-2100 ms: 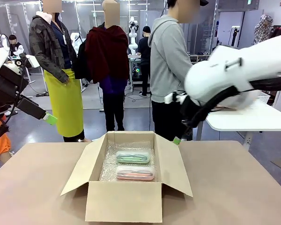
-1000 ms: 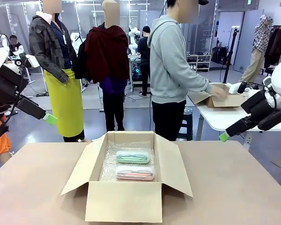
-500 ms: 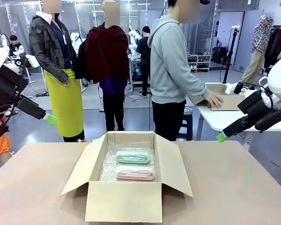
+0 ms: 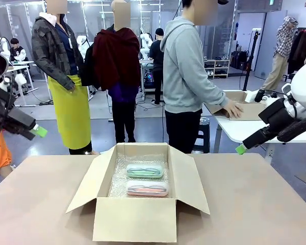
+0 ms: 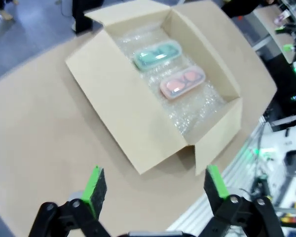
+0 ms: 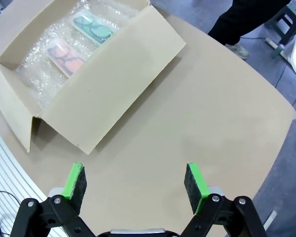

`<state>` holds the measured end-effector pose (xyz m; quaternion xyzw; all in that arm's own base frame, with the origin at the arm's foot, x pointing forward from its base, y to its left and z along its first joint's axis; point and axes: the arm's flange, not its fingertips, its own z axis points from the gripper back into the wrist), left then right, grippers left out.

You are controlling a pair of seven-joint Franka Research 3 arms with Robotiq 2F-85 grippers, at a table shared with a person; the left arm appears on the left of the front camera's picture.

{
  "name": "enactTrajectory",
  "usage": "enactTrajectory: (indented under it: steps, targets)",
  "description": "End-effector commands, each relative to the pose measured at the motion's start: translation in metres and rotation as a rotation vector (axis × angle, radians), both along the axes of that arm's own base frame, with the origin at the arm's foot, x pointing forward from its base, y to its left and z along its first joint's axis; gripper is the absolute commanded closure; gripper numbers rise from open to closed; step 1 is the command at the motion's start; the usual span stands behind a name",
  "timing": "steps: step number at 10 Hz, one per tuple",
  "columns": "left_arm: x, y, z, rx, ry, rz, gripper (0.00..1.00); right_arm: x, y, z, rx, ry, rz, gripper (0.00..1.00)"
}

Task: Pack the glasses set securely to prepare it for shipping.
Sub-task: Position the Package Box on the left side of the table.

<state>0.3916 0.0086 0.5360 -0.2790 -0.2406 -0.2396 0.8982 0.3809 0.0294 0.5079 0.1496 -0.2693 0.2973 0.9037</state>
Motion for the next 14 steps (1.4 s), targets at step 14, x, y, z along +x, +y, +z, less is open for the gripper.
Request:
enactTrajectory:
  steps: [14]
  targets:
    - [0.085, 0.015, -0.183, -0.272, 0.389, 0.235, 0.00, 0.001, 0.001, 0.001, -0.005, 0.005, -0.003, 0.00]
